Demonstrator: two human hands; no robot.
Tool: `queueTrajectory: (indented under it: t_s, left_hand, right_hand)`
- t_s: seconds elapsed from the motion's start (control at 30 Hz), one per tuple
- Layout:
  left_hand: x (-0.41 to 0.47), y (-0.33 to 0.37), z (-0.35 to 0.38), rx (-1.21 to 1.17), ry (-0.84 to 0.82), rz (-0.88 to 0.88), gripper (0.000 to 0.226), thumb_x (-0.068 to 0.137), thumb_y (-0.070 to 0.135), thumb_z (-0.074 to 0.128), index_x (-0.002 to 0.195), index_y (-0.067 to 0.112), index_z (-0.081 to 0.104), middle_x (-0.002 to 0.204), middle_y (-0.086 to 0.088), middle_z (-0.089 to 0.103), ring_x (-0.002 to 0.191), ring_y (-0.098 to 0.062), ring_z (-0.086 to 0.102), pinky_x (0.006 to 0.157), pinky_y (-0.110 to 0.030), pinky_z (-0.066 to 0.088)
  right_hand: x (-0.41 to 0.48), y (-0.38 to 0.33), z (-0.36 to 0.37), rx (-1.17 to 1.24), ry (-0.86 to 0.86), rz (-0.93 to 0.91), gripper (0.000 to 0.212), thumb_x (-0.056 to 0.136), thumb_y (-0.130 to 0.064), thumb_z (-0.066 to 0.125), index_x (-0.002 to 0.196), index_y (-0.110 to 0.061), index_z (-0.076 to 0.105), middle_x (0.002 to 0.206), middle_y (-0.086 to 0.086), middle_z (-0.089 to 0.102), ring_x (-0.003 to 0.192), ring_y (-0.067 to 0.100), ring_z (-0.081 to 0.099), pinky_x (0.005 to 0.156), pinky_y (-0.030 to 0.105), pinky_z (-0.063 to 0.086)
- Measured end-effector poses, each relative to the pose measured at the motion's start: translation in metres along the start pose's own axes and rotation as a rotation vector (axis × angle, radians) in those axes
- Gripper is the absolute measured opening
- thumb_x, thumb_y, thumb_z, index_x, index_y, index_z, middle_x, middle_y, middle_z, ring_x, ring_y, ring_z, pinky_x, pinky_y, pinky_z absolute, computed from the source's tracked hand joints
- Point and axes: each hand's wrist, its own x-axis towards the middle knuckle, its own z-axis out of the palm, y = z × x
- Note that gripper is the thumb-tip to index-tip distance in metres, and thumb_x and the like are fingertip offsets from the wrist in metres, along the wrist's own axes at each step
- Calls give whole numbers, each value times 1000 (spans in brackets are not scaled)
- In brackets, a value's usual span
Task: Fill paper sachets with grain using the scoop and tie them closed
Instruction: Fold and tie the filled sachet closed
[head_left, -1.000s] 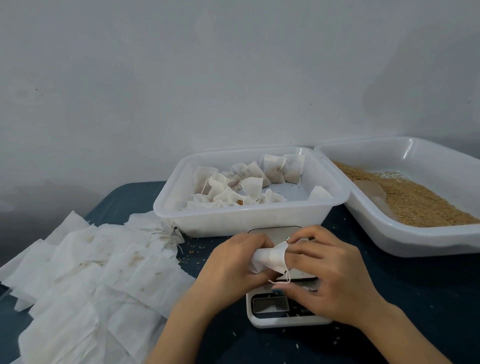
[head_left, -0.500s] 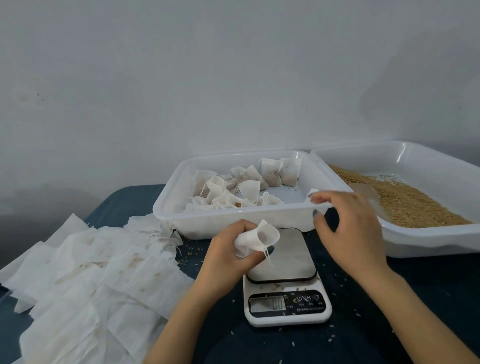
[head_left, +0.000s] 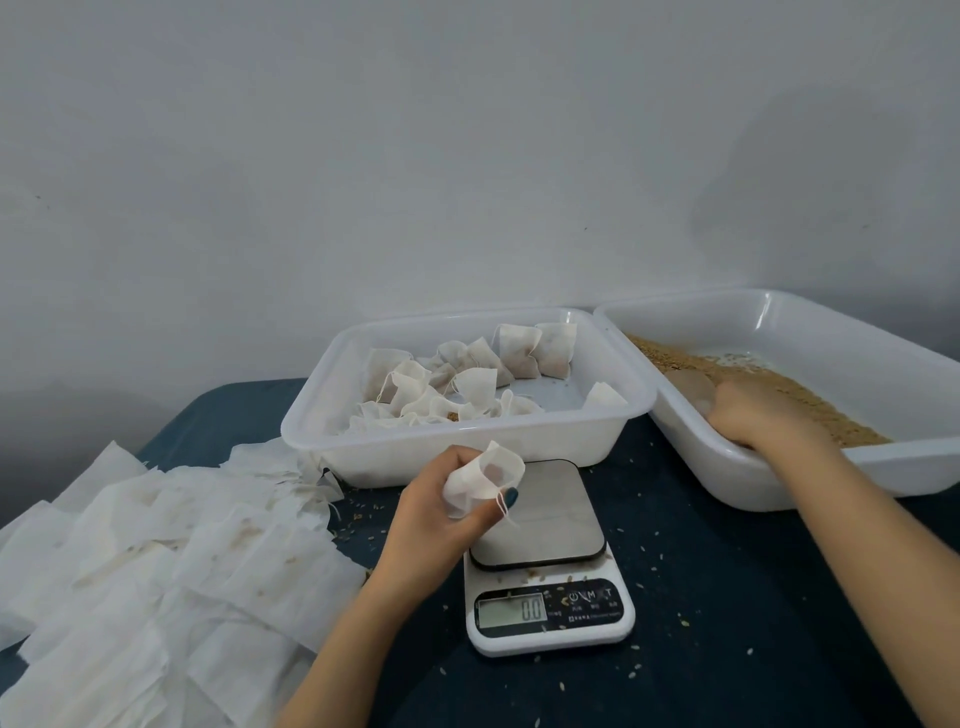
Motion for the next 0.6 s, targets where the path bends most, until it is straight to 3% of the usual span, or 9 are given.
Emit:
queueTrajectory:
  t_s: [0.17,0.27,0.37,0.5,0.6]
  left_hand:
    - [-1,1,0,11,2,10,17,82,30,76,93,28,63,79,12,66,67,3,54,62,-8,41]
    - [-1,1,0,21,-7,9,16,85,22,77,95,23,64,80,12,66,68,4,54,63,-8,41]
    - [-1,2,0,27,-21,7,17,85,22,78,95,24,64,81,12,66,68,4,54,64,-8,41]
    - [-2,3,0,29,-33,-3,19,82,28,76,93,34,63,84,12,67,72,2,56,66,-9,43]
    - [-2,4,0,32,-32,-11,19,78,35,73,93,36,62,84,12,67,71,2,56,65,-9,42]
  right_hand:
    - [-6,-1,-7,28,185,53,32,94,-34,50,74,-11,59,74,7,61,66,24,58,54,28,41]
    - [-6,4,-10,36,243,108,22,94,-28,53,86,-10,60,81,5,57,68,23,52,57,30,37]
    - [-5,12,-16,-24,227,196,14,91,-18,58,104,-13,61,94,8,53,87,30,55,69,32,39]
    - [-6,18,-21,-233,184,270,23,90,-16,59,112,-19,66,80,1,51,82,24,52,72,29,38]
    - [-6,17,-16,-309,218,191,30,94,-17,55,121,-25,64,105,1,64,99,24,62,73,27,39]
